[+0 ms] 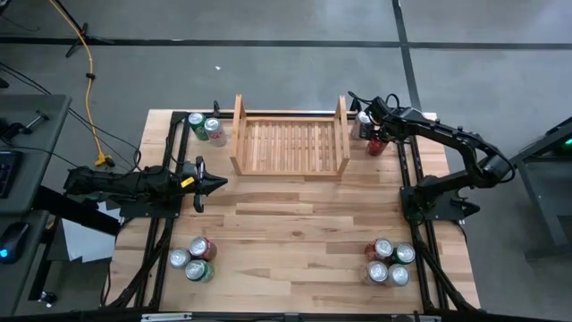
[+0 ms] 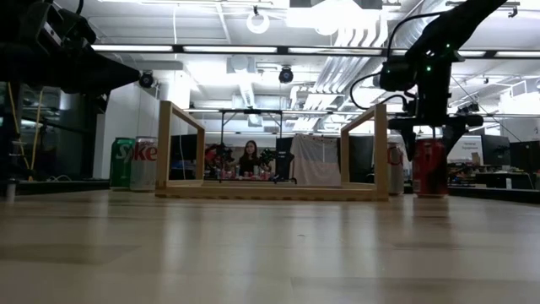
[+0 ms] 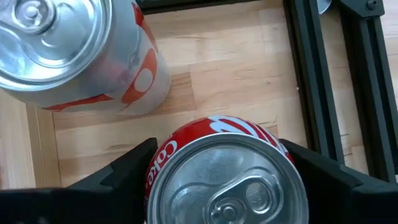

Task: Place canned beverage on shelf
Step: Put the top red soda can on the shelf

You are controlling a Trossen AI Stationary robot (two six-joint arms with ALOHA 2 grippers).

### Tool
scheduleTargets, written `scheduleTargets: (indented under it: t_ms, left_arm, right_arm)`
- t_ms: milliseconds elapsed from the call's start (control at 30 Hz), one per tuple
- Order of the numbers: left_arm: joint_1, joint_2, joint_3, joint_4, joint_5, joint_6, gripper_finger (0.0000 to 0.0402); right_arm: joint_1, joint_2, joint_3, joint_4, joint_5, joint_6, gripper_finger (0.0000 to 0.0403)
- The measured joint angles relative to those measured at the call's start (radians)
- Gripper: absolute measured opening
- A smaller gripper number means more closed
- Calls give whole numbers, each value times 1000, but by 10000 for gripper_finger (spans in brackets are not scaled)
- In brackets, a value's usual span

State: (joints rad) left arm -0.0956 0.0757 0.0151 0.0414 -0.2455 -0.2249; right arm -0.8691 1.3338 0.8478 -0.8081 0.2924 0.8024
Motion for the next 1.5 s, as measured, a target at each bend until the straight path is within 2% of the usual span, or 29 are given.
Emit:
scheduleTargets:
  t_ms: [167,333,467,600,733,867,1000,1133,1367,1500]
  left_arm:
    - [0,0,0,0,0,0,3]
    - [0,0,0,0,0,0,3]
    - [0,0,0,0,0,0,3]
    - [0,0,0,0,0,0,3]
    - [0,0,0,0,0,0,3]
    - [0,0,0,0,0,0,3]
    - [0,0,0,0,0,0,3]
    - [0,0,0,0,0,0,3]
    - [0,0,0,0,0,0,3]
    - [0,0,0,0,0,0,3]
  right_arm:
    - [22,-33,6,-65,-7,-40,285]
    - [60,-100,98,-168,16,-103,285]
    - [109,-147,247,-259,27,-152,285]
    - [173,-157,435,-354,86,-185,285]
    - [237,-145,594,-355,128,-222,285]
    - [283,-110,681,-362,146,-235,285]
    - [321,-38,752,-300,100,-258,285]
    - [374,88,870,-240,39,-323,285]
    - [406,382,1167,-309,27,-455,285]
    - [385,530,1279,-366,46,-491,285]
